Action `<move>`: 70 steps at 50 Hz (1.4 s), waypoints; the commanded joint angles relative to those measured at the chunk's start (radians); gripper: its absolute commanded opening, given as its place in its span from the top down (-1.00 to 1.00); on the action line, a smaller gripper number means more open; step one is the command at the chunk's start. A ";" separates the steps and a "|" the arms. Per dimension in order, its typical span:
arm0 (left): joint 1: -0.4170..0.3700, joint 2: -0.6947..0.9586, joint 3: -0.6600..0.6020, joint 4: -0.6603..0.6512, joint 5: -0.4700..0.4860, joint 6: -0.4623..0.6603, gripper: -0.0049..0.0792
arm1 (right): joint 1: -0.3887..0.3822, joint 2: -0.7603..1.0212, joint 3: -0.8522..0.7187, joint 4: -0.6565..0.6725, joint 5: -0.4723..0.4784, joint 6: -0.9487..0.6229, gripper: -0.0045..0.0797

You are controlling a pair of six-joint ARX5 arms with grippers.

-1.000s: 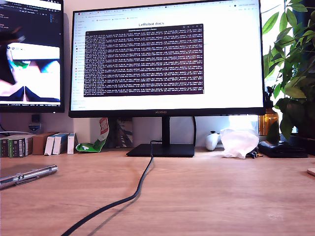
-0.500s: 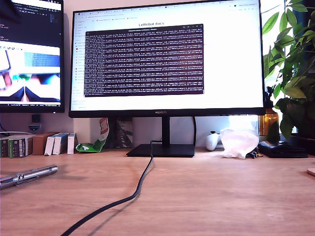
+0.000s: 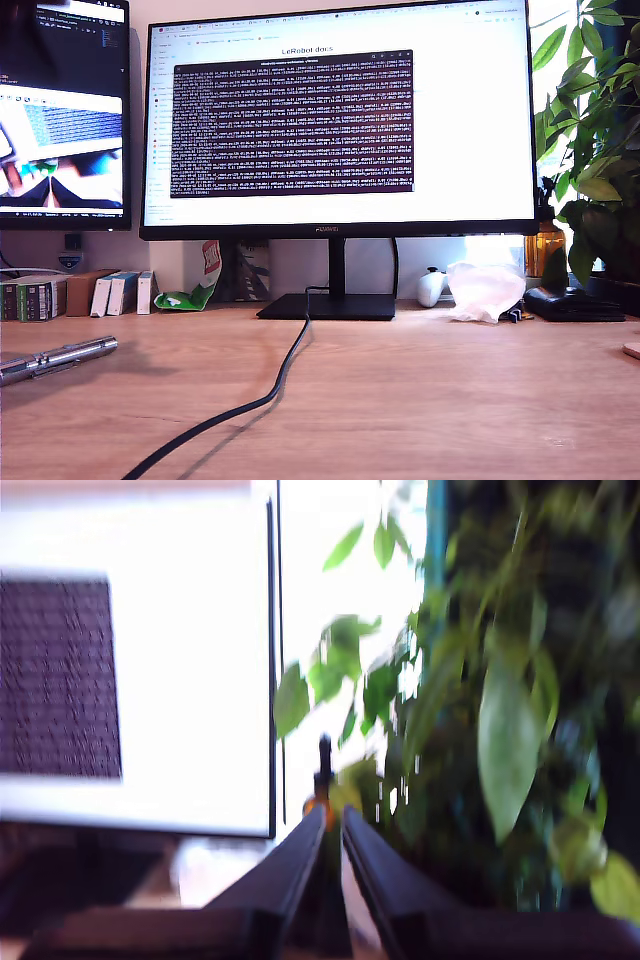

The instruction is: Pick the metallic laser pointer with your right arm, pass it to your left arm, then place it down to the left side of the table

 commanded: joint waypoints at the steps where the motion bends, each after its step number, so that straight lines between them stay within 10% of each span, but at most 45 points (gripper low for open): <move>1: 0.002 -0.042 -0.036 0.024 -0.003 0.001 0.90 | 0.000 -0.022 -0.074 0.014 -0.001 0.005 0.77; 70: -0.062 -0.840 -0.629 -0.001 -0.143 -0.124 0.90 | 0.000 -0.247 -0.404 -0.026 -0.167 0.005 0.77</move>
